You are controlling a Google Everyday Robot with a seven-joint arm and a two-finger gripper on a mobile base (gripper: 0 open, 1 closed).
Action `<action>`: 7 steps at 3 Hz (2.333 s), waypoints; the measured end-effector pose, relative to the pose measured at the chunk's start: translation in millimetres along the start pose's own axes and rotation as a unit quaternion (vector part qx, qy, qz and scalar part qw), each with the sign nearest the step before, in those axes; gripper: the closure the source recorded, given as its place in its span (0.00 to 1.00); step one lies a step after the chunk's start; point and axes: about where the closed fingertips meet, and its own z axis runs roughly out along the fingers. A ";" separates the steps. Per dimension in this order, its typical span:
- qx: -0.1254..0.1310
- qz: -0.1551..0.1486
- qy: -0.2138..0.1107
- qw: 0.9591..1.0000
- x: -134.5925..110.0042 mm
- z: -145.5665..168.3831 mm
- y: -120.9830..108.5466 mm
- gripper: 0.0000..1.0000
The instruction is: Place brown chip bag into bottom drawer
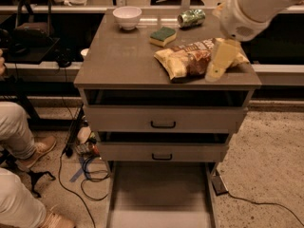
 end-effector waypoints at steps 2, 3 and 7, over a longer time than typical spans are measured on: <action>0.026 -0.012 -0.008 1.000 -24.8 49.6 -45.4 0.00; 0.032 0.001 0.007 0.999 -10.8 52.5 -48.8 0.00; 0.064 0.086 0.092 0.990 101.8 106.1 -102.1 0.00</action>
Offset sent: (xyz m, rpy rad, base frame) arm 0.0557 0.0207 -0.0104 -0.0001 -0.0538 0.0049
